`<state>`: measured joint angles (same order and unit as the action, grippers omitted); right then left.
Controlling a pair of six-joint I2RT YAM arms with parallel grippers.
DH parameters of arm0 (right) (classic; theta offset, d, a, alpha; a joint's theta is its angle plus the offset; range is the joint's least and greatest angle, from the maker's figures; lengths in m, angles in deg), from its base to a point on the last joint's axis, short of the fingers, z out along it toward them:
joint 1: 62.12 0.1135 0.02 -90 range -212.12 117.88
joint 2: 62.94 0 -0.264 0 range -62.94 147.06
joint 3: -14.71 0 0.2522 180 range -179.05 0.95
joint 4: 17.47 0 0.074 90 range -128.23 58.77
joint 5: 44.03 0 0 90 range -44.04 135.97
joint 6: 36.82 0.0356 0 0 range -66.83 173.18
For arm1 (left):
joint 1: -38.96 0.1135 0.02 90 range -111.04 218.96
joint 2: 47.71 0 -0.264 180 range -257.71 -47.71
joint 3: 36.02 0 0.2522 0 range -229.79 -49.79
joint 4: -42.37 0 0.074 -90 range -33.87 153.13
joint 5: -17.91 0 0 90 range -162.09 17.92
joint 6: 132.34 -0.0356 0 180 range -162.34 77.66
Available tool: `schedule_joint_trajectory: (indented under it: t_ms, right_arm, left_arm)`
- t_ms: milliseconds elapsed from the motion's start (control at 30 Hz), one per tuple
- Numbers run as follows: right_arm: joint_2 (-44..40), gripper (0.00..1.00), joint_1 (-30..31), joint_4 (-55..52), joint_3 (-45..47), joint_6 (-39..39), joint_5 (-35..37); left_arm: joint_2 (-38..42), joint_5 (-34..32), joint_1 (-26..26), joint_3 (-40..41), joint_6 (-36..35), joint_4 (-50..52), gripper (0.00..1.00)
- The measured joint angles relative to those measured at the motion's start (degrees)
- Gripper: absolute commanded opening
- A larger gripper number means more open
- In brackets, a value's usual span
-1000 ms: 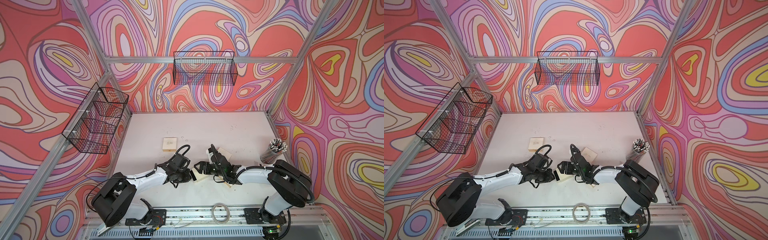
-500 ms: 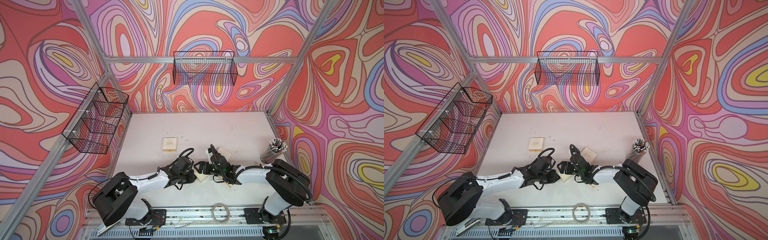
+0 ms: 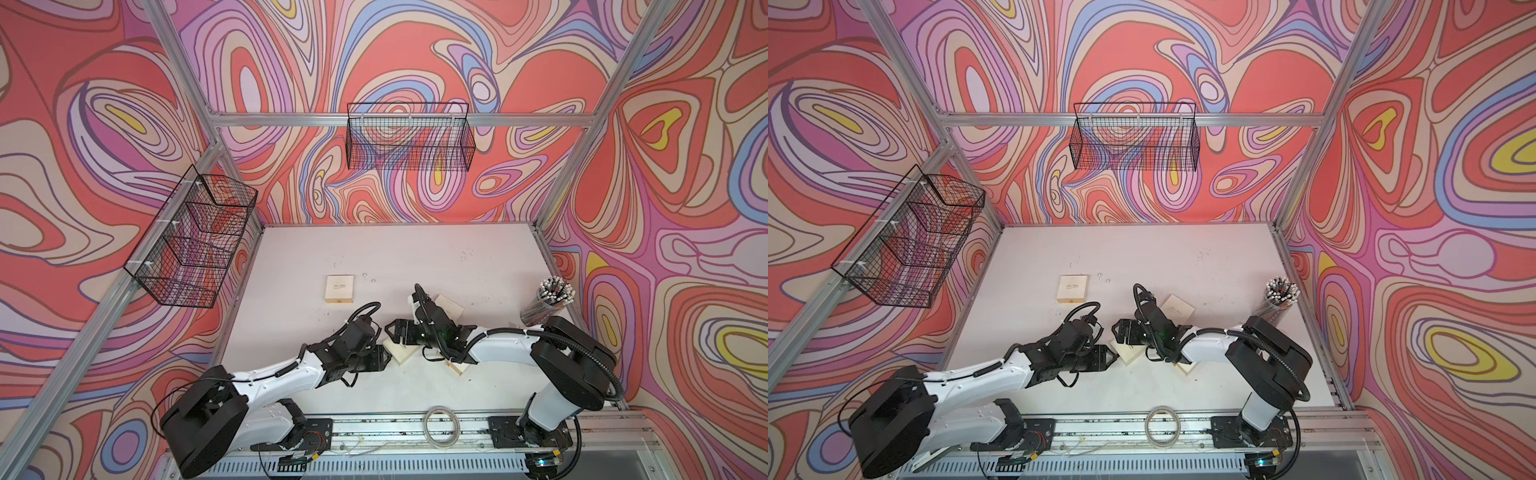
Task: Take out the earrings from the drawer-style jewelry box
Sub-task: Close the drawer of the jewelry box.
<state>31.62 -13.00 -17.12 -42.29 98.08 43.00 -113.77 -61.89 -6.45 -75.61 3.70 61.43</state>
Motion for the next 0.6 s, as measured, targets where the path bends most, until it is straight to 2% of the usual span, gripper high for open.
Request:
schedule_joint_trajectory:
  t_ms: [100,167,333,600]
  right_arm:
    - [-1.2,0.93,-0.9,-3.0,-3.8,-1.7,1.5]
    - [-3.2,0.93,-2.4,-4.3,-4.9,-2.5,1.9]
    - [-10.7,0.94,-6.8,-8.9,-6.0,-4.8,2.9]
    - [-25.7,0.95,-7.1,-16.7,-4.7,-6.7,6.5]
  left_arm:
    - [5.4,-1.3,0.0,-0.1,-2.6,2.0,0.83]
    - [7.1,-1.9,0.0,-0.5,-4.8,2.8,1.00]
    - [4.3,-4.1,0.0,-5.2,-10.1,2.9,1.00]
    - [-3.4,-1.4,3.3,-8.4,-11.4,-2.6,1.00]
